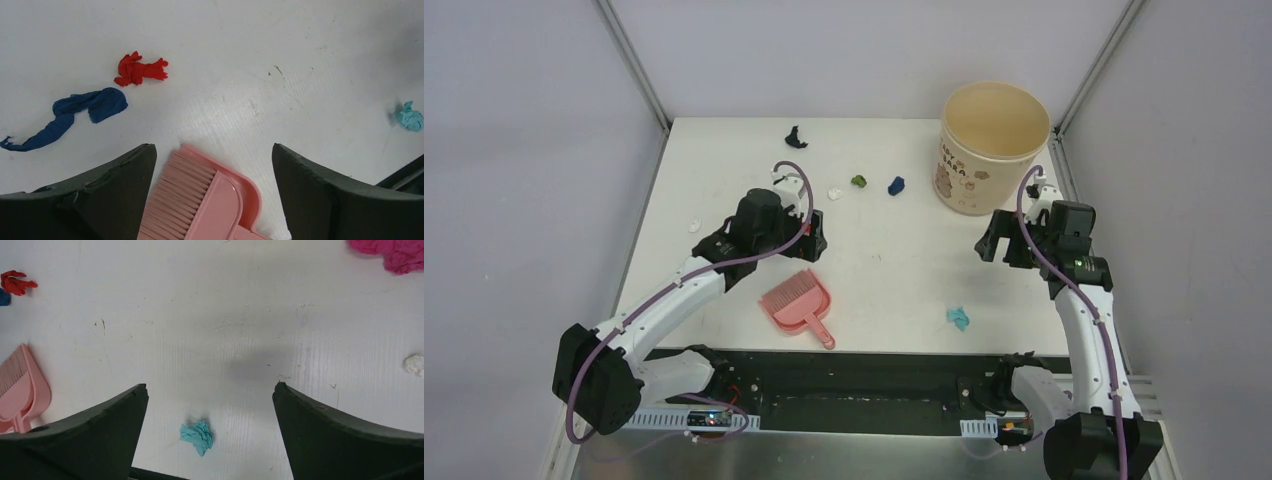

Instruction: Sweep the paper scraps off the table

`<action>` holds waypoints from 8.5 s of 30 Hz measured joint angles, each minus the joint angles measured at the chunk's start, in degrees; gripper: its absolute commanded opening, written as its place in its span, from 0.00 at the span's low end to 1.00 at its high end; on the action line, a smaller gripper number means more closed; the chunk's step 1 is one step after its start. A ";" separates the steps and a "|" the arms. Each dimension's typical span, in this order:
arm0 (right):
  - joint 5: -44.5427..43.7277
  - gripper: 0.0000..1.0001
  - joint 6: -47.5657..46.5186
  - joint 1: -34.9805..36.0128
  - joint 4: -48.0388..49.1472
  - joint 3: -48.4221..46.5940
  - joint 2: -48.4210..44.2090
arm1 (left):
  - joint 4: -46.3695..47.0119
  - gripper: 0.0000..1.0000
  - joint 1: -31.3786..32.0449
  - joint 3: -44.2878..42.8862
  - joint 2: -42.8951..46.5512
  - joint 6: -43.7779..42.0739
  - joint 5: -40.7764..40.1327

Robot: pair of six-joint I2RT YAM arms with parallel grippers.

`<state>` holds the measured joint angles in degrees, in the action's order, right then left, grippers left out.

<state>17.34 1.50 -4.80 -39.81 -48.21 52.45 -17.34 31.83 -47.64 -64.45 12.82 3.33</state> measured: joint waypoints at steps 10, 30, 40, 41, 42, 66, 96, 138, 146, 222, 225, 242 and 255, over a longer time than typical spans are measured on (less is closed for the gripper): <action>-0.33 1.00 -3.93 -1.07 1.60 3.04 -4.70 | -13.00 0.66 0.09 -8.63 -5.25 10.10 -0.72; 7.43 1.00 -8.68 -2.62 1.66 4.09 -8.81 | -24.98 0.58 4.94 -5.14 -8.81 22.38 -6.75; 8.04 1.00 -9.62 -2.62 1.64 4.09 -7.98 | -23.56 0.49 4.94 -5.16 -17.90 24.04 -7.58; 8.07 1.00 -9.68 -2.62 1.64 4.09 -7.98 | -23.34 0.49 4.94 -5.16 -18.27 24.02 -7.58; 8.07 1.00 -9.79 -2.62 1.64 4.09 -7.98 | -23.21 0.48 4.94 -5.16 -18.49 23.98 -7.56; 8.48 1.00 -10.67 -2.64 1.64 4.13 -7.48 | -31.12 0.65 4.94 3.21 -3.45 29.05 -5.33; 8.66 1.00 -11.06 -2.84 1.62 4.20 -7.32 | -6.10 0.65 8.28 -11.13 -28.79 12.98 3.52; 9.57 1.00 -11.72 -2.89 1.60 4.94 -7.06 | -17.18 0.43 8.83 -16.72 -36.98 33.70 -15.23; 9.70 1.00 -11.72 -2.89 1.60 4.94 -7.06 | -17.14 0.00 8.57 -17.73 -37.81 34.12 -14.86; -8.50 0.48 -5.81 56.54 -12.61 -32.26 55.41 | 14.32 0.00 8.17 16.37 -14.14 62.66 -4.59; -9.35 0.48 -5.46 57.05 -12.35 -32.26 55.41 | 14.38 0.00 8.17 16.44 -14.01 63.08 -4.46; -10.58 0.44 -5.38 57.57 -12.61 -31.93 55.43 | 14.43 0.00 8.17 17.22 -13.11 64.63 -4.44; -10.73 0.46 -4.72 58.21 -12.83 -31.36 55.54 | 14.45 0.00 7.80 17.64 -13.11 66.01 -4.24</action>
<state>6.61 -3.22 53.41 -52.64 -79.57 107.98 -2.90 39.64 -30.00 -77.56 78.83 -0.91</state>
